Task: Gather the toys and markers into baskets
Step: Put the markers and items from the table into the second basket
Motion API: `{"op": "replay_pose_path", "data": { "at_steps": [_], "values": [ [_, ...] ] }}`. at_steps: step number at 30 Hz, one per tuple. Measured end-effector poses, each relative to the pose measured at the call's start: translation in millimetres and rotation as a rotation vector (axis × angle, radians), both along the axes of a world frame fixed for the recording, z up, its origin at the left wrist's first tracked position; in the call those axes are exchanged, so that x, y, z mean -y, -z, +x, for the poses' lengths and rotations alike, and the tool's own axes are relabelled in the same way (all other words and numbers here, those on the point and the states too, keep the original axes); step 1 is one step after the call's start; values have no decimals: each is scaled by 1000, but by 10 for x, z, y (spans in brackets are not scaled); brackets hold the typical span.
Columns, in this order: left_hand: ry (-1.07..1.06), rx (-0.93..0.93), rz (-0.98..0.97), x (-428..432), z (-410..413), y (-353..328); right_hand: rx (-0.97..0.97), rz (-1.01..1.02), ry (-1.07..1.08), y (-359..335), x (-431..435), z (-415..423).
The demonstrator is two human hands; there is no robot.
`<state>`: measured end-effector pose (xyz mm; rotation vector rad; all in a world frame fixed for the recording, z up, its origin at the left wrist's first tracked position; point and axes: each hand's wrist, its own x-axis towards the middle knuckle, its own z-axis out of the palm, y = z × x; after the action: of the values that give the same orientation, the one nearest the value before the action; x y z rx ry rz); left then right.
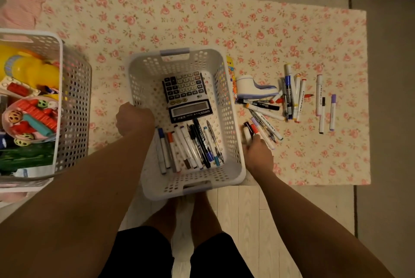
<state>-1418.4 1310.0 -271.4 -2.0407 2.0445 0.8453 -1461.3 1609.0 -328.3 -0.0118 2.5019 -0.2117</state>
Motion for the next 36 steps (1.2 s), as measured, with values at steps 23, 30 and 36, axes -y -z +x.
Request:
{"op": "replay_pose_path", "data": {
  "at_steps": [23,30,36],
  "values": [
    [-14,30,18,20,-11,-12,-28,53,116,257,-47,-60],
    [-13,3,3,8,0,-18,-8,19,93,267,-66,-58],
    [3,-14,-10,-18,10,-43,-107,-221,211,-49,85,-218]
  ]
}}
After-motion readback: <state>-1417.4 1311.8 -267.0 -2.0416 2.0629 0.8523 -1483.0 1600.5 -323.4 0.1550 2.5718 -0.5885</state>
